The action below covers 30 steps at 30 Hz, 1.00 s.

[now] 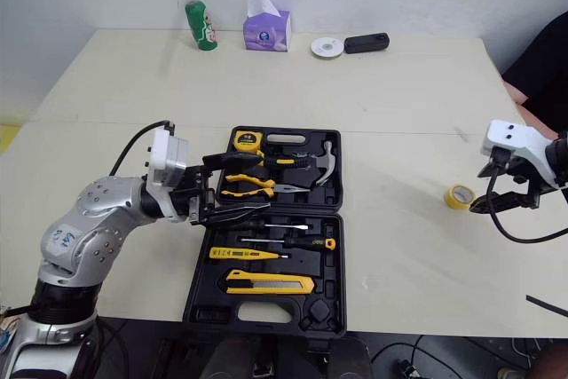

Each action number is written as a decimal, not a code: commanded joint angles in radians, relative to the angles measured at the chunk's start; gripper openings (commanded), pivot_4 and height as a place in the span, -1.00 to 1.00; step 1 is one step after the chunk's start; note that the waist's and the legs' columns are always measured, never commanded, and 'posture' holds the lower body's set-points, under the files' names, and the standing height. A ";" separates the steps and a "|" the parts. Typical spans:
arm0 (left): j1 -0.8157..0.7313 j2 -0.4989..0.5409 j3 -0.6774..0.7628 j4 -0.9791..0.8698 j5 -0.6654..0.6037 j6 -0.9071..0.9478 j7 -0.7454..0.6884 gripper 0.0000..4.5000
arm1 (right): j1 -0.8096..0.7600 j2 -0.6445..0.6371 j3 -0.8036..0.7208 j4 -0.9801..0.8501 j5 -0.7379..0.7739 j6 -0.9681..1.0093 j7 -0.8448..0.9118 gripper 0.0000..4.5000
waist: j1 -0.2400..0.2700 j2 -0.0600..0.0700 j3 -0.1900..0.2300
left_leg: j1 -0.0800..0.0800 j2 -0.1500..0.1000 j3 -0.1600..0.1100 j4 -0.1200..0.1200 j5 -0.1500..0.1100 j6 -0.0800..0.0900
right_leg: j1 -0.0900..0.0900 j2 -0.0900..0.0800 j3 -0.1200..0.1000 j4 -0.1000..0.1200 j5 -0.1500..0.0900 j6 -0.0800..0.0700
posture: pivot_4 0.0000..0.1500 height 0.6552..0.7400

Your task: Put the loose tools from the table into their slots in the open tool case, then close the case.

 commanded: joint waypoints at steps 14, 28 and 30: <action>0.010 0.016 0.010 -0.021 0.024 -0.017 -0.020 0.99 | -0.028 0.072 0.004 0.122 -0.071 -0.085 0.058 1.00 | -0.002 0.000 0.000 | 0.000 0.000 0.001 0.003 0.000 0.000 | -0.001 0.000 0.001 0.005 0.000 0.000 | 1.00 1.00; 0.050 0.021 0.022 -0.056 0.022 -0.009 -0.001 0.99 | -0.057 0.149 -0.014 0.232 -0.134 -0.130 0.052 1.00 | -0.003 0.000 0.000 | 0.000 0.000 0.001 0.007 0.000 0.000 | -0.001 0.000 0.002 0.006 0.000 0.000 | 1.00 1.00; 0.054 0.023 0.022 -0.058 0.022 -0.011 -0.001 0.99 | -0.058 0.159 -0.018 0.245 -0.146 -0.140 0.054 1.00 | -0.003 0.000 0.000 | 0.000 0.000 0.001 0.008 0.000 0.000 | -0.001 0.000 0.002 0.007 0.000 0.000 | 1.00 1.00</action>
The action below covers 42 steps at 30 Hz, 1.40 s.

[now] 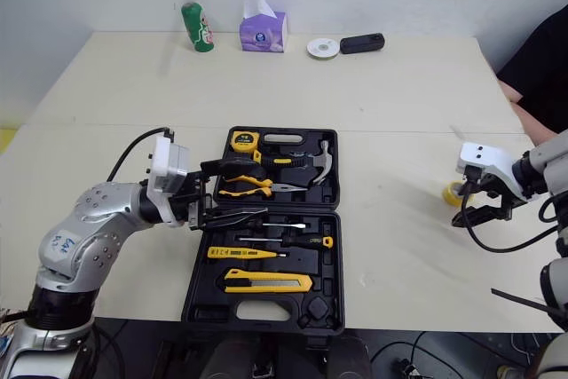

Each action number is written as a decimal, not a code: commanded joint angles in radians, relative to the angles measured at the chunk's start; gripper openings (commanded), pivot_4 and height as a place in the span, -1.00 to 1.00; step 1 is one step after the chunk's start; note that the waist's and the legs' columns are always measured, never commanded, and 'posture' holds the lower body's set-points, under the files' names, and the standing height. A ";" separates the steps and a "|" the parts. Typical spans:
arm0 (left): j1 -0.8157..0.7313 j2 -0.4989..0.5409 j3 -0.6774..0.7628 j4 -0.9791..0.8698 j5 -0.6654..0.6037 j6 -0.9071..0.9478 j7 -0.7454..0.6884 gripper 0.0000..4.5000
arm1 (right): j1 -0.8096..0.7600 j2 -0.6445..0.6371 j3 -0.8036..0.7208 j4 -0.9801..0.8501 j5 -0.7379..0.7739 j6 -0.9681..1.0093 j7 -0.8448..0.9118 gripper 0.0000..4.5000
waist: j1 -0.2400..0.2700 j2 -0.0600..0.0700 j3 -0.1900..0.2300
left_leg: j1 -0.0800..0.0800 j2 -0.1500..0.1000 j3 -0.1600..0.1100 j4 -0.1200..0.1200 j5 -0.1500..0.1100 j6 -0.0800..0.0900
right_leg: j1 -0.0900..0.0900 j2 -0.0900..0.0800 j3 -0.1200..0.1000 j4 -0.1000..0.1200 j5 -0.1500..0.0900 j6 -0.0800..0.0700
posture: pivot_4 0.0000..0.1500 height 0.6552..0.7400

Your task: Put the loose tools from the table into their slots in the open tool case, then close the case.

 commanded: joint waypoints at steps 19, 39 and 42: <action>0.027 -0.002 -0.001 -0.053 -0.004 -0.068 -0.065 1.00 | -0.018 0.018 -0.089 0.028 -0.091 -0.108 0.020 -0.98 | -0.001 -0.001 0.000 | 0.000 0.000 0.000 0.002 0.000 0.000 | 0.000 0.000 0.001 0.001 0.000 0.000 | 1.00 1.00; 0.076 0.064 -0.028 0.074 0.104 -0.328 -0.333 1.00 | 0.344 -0.190 -0.152 -1.341 0.559 0.459 0.005 -0.98 | 0.003 0.000 0.000 | -0.001 0.002 -0.002 0.004 -0.004 -0.001 | -0.001 0.000 0.000 0.002 -0.001 -0.002 | 1.00 1.00; 0.106 0.070 -0.041 0.060 0.118 -0.328 -0.334 1.00 | 0.361 -0.111 -0.098 -1.483 0.554 0.483 -0.036 -0.98 | 0.003 -0.002 -0.001 | -0.001 0.002 -0.002 0.004 -0.005 0.000 | -0.001 0.000 0.000 0.002 -0.001 -0.002 | 1.00 1.00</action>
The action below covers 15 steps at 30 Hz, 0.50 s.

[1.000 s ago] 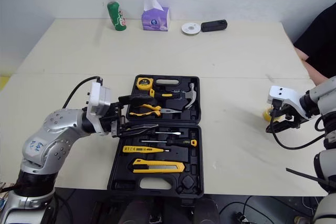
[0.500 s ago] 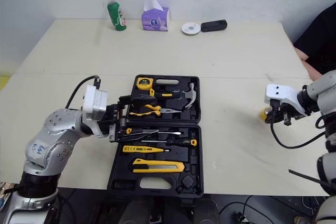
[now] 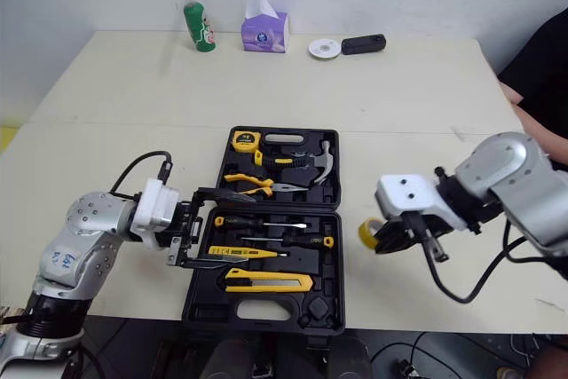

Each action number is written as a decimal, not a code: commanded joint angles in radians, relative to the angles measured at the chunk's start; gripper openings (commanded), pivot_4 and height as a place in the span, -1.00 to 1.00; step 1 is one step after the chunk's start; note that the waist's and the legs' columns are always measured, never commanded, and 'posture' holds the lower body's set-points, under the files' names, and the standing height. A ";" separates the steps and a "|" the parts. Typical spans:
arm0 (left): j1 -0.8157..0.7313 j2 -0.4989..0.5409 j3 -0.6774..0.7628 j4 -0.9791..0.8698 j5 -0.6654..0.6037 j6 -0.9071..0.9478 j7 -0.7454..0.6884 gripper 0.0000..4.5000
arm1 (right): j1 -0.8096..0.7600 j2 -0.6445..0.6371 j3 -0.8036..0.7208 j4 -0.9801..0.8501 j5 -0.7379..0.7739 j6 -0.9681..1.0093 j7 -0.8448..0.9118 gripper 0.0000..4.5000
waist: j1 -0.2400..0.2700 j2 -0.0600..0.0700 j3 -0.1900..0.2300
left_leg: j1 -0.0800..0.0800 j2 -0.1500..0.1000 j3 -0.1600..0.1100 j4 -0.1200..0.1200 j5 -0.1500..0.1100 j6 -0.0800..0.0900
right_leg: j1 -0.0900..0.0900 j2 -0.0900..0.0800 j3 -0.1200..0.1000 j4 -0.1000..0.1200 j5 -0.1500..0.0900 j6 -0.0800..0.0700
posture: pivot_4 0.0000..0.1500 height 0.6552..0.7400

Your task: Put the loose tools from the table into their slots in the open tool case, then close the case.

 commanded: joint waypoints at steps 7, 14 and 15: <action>0.066 0.047 0.011 -0.079 -0.017 0.030 -0.004 1.00 | -0.022 0.182 0.124 -0.242 -0.014 0.090 -0.022 -0.98 | -0.001 -0.001 0.000 | -0.001 0.000 0.000 0.000 0.000 0.000 | -0.001 0.000 0.000 0.000 0.000 0.000 | 1.00 1.00; 0.129 0.084 0.046 -0.145 -0.040 0.081 0.025 1.00 | -0.022 0.221 0.215 -0.253 -0.080 0.082 -0.010 -0.98 | -0.002 -0.001 0.000 | 0.000 0.000 -0.001 0.000 -0.001 0.001 | 0.000 0.000 0.000 0.000 0.000 0.000 | 1.00 1.00; 0.138 0.087 0.050 -0.158 -0.046 0.092 0.033 1.00 | -0.019 0.223 0.222 -0.251 -0.089 0.072 -0.008 -0.98 | -0.002 -0.001 0.000 | -0.001 0.000 -0.001 0.000 -0.001 0.001 | -0.001 0.000 0.000 0.000 0.000 0.000 | 1.00 1.00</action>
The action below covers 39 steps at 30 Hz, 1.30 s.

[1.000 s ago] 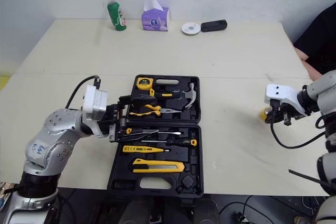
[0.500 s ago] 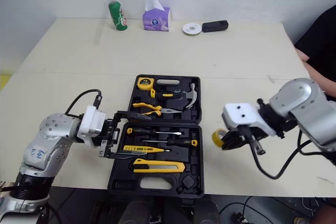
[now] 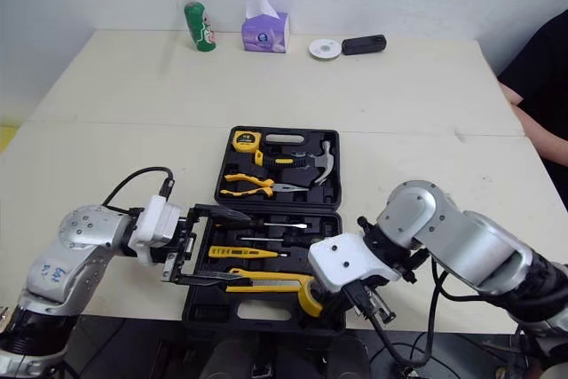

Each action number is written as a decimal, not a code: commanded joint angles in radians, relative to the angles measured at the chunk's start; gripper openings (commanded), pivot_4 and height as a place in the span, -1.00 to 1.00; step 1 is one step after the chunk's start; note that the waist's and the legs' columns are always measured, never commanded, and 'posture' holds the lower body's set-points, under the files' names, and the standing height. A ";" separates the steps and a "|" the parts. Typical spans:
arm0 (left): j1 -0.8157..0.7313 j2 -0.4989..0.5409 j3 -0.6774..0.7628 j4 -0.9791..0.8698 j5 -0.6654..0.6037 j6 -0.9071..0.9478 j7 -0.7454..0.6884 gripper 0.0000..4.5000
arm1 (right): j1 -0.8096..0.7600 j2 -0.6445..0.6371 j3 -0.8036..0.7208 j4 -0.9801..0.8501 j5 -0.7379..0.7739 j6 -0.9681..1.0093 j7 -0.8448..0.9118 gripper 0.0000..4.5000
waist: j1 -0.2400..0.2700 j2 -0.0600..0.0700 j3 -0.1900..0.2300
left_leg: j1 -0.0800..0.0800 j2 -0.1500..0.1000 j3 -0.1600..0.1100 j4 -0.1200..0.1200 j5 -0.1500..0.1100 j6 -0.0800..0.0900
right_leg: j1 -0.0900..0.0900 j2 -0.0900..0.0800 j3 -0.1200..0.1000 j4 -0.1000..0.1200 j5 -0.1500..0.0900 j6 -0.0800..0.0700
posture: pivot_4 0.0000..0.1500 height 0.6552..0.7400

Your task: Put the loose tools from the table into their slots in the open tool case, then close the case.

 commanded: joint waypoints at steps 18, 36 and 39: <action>0.112 0.045 0.069 -0.147 -0.061 0.072 0.069 1.00 | -0.025 0.005 0.137 0.031 -0.211 -0.029 0.055 -0.98 | 0.000 0.000 0.000 | 0.000 0.000 0.000 0.000 0.000 0.000 | 0.000 0.000 0.000 0.000 0.000 0.000 | 1.00 1.00; 0.125 0.032 0.062 -0.135 -0.046 0.036 0.084 1.00 | -0.013 0.002 0.152 0.021 -0.217 -0.009 0.063 -0.98 | 0.001 -0.001 0.000 | 0.000 0.000 -0.001 0.000 -0.001 0.000 | 0.001 0.000 0.000 -0.001 0.000 0.000 | 1.00 1.00; 0.114 0.018 0.077 -0.142 -0.073 0.036 0.096 1.00 | -0.008 -0.002 0.138 0.024 -0.198 -0.005 0.067 -0.98 | 0.002 -0.001 -0.001 | 0.000 0.000 -0.001 0.000 -0.001 0.000 | 0.001 0.000 0.000 -0.001 0.000 0.000 | 1.00 1.00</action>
